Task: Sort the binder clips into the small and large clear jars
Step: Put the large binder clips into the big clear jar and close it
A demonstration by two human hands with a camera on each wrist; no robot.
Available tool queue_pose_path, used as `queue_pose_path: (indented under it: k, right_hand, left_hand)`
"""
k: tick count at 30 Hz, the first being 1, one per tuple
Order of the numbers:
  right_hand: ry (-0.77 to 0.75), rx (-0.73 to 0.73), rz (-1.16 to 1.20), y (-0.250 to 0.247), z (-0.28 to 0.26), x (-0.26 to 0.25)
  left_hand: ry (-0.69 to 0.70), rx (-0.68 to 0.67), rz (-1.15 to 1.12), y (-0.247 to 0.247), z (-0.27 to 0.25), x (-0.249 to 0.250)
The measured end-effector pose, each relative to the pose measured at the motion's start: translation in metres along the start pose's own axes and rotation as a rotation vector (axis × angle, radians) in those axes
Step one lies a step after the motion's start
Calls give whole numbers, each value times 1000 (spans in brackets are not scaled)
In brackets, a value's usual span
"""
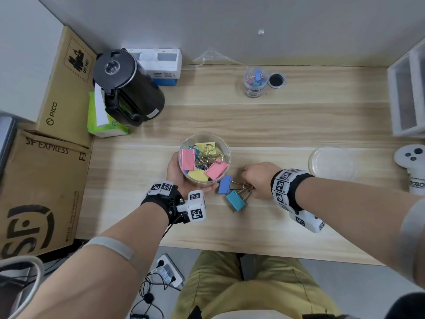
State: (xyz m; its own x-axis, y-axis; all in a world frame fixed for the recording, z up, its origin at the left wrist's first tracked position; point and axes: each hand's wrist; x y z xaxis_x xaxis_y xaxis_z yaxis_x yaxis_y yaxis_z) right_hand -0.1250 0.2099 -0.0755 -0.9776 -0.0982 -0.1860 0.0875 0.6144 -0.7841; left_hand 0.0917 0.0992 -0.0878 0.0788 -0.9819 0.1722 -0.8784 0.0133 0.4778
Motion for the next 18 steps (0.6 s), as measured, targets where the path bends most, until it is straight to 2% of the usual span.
queue_pose_path:
  k: [10, 18]
  right_hand:
    - [16, 12, 45, -3, -1, 3]
    - [28, 21, 116, 0, -5, 5]
  left_hand:
    - [-8, 20, -1, 1, 3, -4]
    - [-23, -18, 0, 3, 3, -4]
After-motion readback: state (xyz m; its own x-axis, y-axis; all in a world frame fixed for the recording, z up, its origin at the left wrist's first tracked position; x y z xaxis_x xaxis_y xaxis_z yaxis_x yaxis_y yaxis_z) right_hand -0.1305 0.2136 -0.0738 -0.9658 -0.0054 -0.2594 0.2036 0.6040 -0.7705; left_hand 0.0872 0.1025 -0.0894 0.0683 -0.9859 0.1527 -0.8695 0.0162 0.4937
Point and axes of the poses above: each hand's wrist, its own z-axis towards the middle knuckle, its own y-axis out of the palm, x = y × z, and after that the axes turned 7 degrees about x, right-handed
